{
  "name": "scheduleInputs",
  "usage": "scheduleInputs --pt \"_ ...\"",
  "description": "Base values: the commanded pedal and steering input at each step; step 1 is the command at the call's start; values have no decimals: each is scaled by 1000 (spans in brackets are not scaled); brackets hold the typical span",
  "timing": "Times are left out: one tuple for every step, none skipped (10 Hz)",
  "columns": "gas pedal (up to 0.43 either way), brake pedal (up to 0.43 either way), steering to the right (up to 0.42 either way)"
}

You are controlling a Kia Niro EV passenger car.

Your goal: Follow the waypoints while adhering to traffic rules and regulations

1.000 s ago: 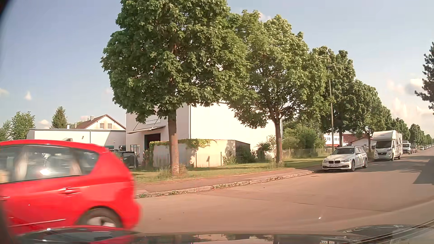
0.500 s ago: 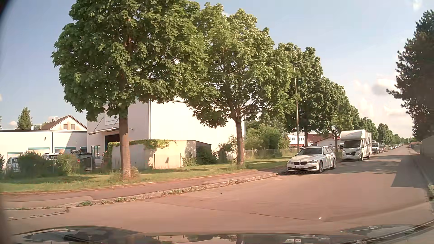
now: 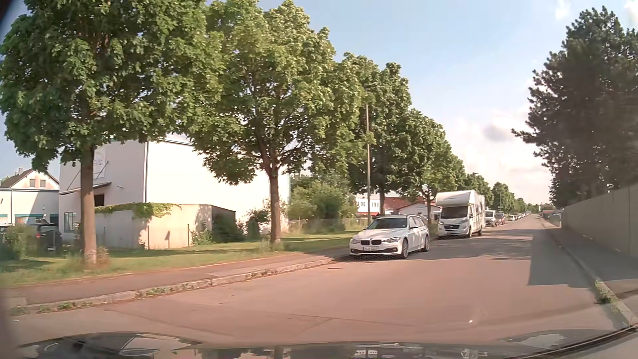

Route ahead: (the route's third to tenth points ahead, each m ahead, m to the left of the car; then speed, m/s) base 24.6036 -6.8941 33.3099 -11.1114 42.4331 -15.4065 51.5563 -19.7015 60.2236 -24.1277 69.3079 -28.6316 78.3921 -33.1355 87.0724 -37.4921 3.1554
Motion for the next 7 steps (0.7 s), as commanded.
scheduleInputs --pt "319 18 534" --pt "319 18 528" --pt "319 18 504" --pt "319 18 463" --pt "319 18 404" --pt "319 18 358" --pt "319 18 308"
